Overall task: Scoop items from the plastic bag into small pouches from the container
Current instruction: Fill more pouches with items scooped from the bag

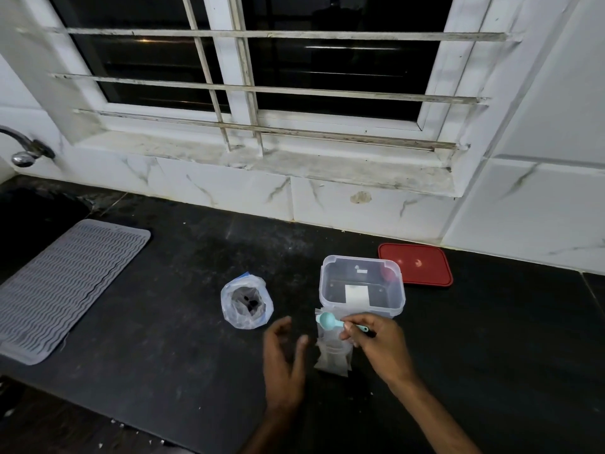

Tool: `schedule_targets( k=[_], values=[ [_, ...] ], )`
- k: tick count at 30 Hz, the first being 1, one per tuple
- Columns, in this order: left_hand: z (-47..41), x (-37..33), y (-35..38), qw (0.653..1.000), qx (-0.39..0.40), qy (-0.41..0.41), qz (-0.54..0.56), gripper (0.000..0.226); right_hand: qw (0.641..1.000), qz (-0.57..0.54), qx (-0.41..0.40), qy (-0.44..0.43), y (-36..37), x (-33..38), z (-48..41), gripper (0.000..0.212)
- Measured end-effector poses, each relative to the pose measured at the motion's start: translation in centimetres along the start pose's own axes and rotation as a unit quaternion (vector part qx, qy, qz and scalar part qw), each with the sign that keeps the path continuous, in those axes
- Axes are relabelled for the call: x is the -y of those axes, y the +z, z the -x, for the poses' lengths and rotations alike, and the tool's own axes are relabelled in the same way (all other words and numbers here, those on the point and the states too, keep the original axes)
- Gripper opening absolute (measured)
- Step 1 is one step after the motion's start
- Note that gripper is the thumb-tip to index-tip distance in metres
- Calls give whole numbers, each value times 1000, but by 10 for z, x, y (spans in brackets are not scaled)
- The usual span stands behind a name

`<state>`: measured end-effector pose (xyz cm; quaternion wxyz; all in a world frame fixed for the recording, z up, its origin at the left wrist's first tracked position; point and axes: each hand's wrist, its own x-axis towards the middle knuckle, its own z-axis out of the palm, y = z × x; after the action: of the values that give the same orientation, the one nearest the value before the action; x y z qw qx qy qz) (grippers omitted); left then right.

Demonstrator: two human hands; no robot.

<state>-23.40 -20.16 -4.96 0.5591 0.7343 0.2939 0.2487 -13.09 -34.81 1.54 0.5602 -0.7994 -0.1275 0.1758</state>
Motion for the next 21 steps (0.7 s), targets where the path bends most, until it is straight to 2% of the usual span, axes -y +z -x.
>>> schedule_targets(
  k=[3, 5, 8, 10, 15, 17, 21],
  values=[
    [-40, 9, -38, 987, -160, -24, -8, 38, 998, 37, 16, -44, 31, 19, -9, 11],
    [-67, 19, -58, 978, -188, -83, -36, 55, 993, 89, 21, -76, 59, 26, -18, 11],
    [-99, 33, -73, 969, -158, -172, -81, 83, 973, 183, 33, -135, 113, 37, -38, 19],
    [-110, 36, -70, 973, -126, -163, -107, 85, 956, 254, 43, -142, 142, 43, -53, 26],
    [-139, 49, -70, 957, -20, -208, -201, 55, 899, 415, 95, -108, 182, 46, -89, 27],
    [-148, 55, -76, 962, 6, -203, -184, 40, 872, 466, 115, -95, 189, 45, -98, 28],
    [-156, 54, -91, 968, 26, -224, -107, 22, 845, 512, 138, -65, 199, 42, -107, 30]
  ],
)
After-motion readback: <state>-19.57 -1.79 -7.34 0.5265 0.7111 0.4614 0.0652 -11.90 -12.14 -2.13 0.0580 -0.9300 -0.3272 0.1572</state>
